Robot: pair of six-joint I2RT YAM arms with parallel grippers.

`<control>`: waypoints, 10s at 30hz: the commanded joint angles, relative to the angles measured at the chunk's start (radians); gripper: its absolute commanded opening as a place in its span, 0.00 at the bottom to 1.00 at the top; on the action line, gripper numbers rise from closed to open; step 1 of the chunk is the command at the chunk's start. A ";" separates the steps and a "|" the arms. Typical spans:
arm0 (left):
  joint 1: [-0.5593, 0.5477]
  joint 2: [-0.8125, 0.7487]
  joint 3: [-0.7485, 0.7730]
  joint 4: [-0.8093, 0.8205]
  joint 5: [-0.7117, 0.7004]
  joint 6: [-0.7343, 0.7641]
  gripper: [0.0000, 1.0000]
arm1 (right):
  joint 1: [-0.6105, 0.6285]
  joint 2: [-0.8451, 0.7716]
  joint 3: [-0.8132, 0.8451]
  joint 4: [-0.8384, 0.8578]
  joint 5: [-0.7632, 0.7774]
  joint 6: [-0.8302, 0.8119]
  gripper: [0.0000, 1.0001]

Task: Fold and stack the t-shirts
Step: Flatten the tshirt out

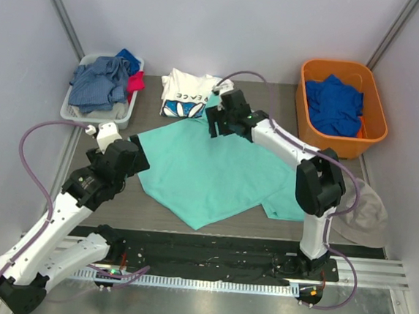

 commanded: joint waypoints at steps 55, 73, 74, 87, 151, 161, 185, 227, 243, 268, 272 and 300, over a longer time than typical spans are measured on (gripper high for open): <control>-0.003 -0.206 -0.042 -0.124 -0.045 -0.089 1.00 | 0.589 -0.035 -0.315 0.041 -0.164 0.007 0.59; -0.004 -0.208 -0.038 -0.124 -0.050 -0.088 1.00 | 0.586 -0.153 -0.309 0.080 -0.034 0.048 0.01; -0.003 -0.203 -0.038 -0.122 -0.048 -0.086 1.00 | 0.581 -0.164 -0.309 0.078 -0.015 0.053 0.01; -0.004 -0.168 -0.041 -0.090 -0.020 -0.079 1.00 | 0.485 -0.189 -0.326 0.064 0.221 0.186 0.01; -0.488 0.763 -0.150 0.815 -0.087 0.455 0.91 | 0.132 -0.868 -0.521 -0.158 0.399 0.223 0.87; -0.438 0.780 -0.167 0.846 -0.037 0.469 0.80 | 0.113 -0.863 -0.522 -0.167 0.402 0.216 0.87; -0.408 0.823 -0.164 0.880 0.093 0.472 0.51 | 0.101 -0.859 -0.521 -0.172 0.402 0.216 0.88; -0.047 0.392 0.077 0.284 -0.116 0.409 0.00 | 0.100 -0.912 -0.728 -0.394 0.174 0.485 0.81; -0.047 0.434 0.068 0.310 -0.051 0.386 0.00 | 0.230 -0.865 -1.022 -0.120 0.140 0.671 0.69; -0.047 0.392 0.031 0.315 -0.034 0.380 0.00 | 0.250 -0.650 -1.068 0.123 0.221 0.734 0.45; -0.047 0.391 0.030 0.320 -0.034 0.382 0.00 | 0.253 -0.638 -1.076 0.123 0.229 0.734 0.35; -0.052 0.144 0.043 0.093 0.134 0.202 0.00 | 0.251 -1.077 -0.822 -0.492 0.445 0.714 0.01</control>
